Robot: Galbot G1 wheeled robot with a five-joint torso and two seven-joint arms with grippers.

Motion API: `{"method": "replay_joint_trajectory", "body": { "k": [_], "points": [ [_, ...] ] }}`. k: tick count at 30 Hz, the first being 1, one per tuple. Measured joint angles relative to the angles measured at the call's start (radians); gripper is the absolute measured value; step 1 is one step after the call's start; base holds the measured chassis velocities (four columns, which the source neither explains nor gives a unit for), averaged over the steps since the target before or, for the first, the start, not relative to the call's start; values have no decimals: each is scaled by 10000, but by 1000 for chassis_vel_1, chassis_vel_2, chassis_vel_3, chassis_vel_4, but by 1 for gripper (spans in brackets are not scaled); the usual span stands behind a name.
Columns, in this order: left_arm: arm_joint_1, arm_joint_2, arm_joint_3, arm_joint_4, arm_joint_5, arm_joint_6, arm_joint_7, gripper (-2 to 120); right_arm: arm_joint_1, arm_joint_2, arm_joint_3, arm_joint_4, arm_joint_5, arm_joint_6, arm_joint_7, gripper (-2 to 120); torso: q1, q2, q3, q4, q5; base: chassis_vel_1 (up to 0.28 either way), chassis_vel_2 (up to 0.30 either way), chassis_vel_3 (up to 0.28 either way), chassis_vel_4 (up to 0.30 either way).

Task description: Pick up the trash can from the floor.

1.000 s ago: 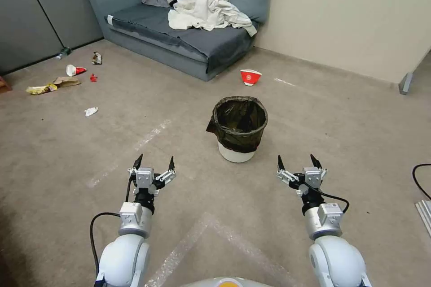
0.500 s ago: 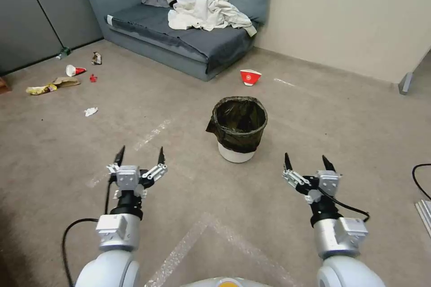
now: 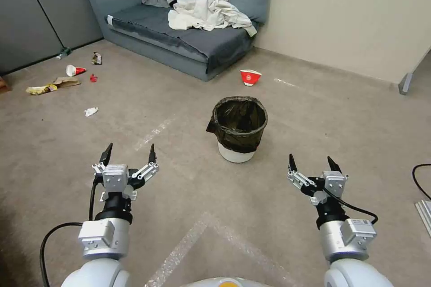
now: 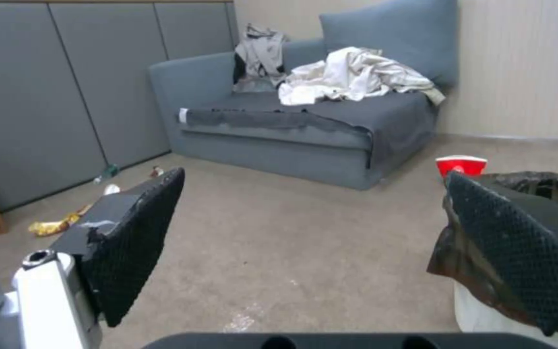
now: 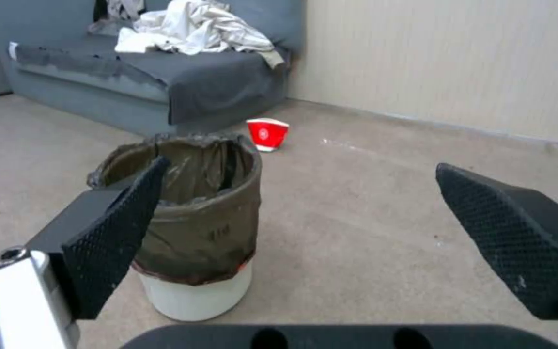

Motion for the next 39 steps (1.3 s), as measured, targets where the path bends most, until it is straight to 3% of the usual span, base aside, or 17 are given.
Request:
{"method": "replay_joint_trajectory", "body": {
  "k": [39],
  "points": [
    [-77,-50,112,196,-152,-304,-357,100,116,-12,31,-111,6,-39,146,100,0,0,0,-2,0,-33,-31,-27,-33]
  ]
}}
